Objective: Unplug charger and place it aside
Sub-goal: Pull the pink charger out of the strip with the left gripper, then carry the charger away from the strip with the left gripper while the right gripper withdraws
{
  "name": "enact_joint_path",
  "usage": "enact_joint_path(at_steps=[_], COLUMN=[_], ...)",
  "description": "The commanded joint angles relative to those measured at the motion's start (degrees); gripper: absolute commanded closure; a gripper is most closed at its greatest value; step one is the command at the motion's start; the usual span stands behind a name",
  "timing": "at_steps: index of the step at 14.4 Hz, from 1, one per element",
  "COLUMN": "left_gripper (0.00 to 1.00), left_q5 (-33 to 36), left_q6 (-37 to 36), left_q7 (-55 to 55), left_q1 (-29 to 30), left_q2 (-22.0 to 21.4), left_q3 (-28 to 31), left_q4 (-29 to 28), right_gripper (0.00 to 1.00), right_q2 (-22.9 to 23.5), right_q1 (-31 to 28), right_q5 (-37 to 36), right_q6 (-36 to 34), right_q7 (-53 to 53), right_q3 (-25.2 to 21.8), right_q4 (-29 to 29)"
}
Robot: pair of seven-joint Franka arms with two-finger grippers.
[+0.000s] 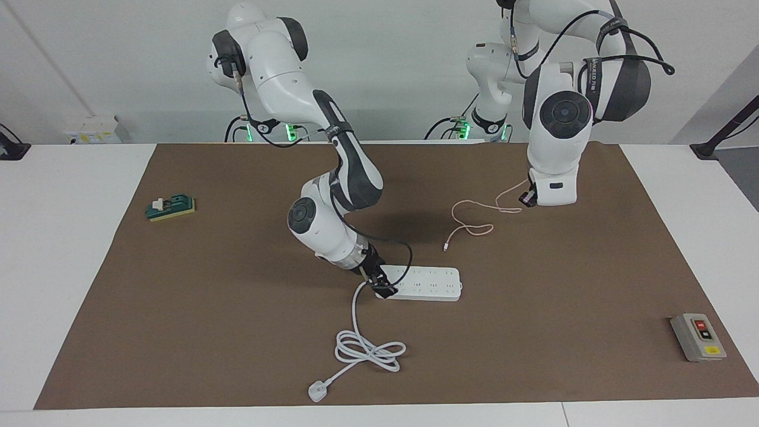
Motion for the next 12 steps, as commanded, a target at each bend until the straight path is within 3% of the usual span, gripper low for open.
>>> enact_joint_path(at_steps=[1, 3, 7, 9, 12], left_gripper=[1.00, 1.00, 1.00, 1.00, 1.00], left_q5=[5.0, 6.7, 8.6, 10.4, 9.9], left_q6=[7.5, 11.2, 12.7, 13.4, 21.5], left_q7=[0.8, 1.5, 13.2, 19.1, 23.7], left_q1=[1.0, 3.3, 7.8, 9.3, 12.0], left_q2=[-9.3, -14.2, -15.3, -15.2, -15.3], left_q3=[-0.2, -0.2, -0.2, -0.2, -0.3], left_q4=[-15.1, -21.6, -23.0, -23.2, -25.2], right_gripper=[0.00, 0.00, 0.00, 0.00, 0.00], right_q2=[-4.7, -7.9, -14.3, -17.2, -19.8], right_q1=[-3.4, -5.1, -6.0, -5.7, -8.1], right_q5=[-8.8, -15.3, -27.0, -28.7, -29.2], right_q6=[-8.4, -15.3, -21.4, -21.7, -25.4], right_q7=[-2.4, -5.8, -8.3, -10.5, -18.2], right_q3=[-0.4, -0.5, -0.4, -0.5, -0.5], right_q4=[-0.3, -0.3, -2.4, -5.3, -6.2])
